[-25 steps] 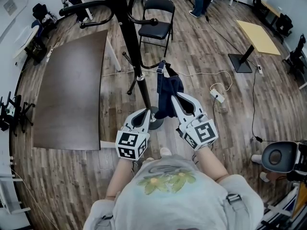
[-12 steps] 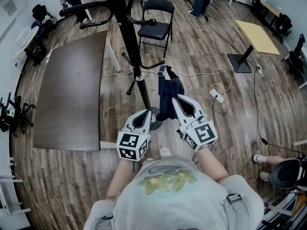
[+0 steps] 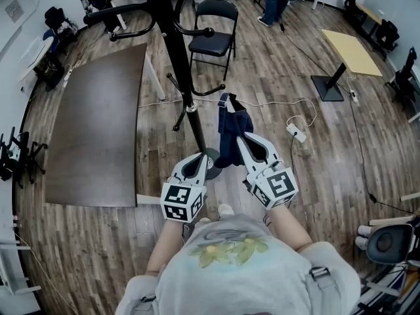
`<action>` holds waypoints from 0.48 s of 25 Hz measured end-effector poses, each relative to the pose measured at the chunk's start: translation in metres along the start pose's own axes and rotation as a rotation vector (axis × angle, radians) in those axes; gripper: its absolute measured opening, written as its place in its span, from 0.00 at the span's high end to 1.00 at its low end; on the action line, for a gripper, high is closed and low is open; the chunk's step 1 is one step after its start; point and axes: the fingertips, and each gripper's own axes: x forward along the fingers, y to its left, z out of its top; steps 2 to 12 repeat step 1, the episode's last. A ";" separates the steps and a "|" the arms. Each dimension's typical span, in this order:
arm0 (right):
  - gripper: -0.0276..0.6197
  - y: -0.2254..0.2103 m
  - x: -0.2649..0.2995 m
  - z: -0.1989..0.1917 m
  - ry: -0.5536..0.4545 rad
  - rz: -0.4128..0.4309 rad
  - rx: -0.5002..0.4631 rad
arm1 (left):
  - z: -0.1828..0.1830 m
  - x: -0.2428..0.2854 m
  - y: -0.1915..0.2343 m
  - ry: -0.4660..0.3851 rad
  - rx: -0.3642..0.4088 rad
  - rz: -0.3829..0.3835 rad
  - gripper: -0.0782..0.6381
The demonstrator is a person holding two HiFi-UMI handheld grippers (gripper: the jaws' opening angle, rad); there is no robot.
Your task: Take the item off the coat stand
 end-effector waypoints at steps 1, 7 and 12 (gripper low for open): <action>0.91 0.000 -0.001 0.000 0.000 0.000 0.000 | -0.001 0.000 -0.001 0.000 0.000 0.000 0.87; 0.91 0.000 -0.001 0.000 0.000 0.000 0.000 | -0.001 0.000 -0.001 0.000 0.000 0.000 0.87; 0.91 0.000 -0.001 0.000 0.000 0.000 0.000 | -0.001 0.000 -0.001 0.000 0.000 0.000 0.87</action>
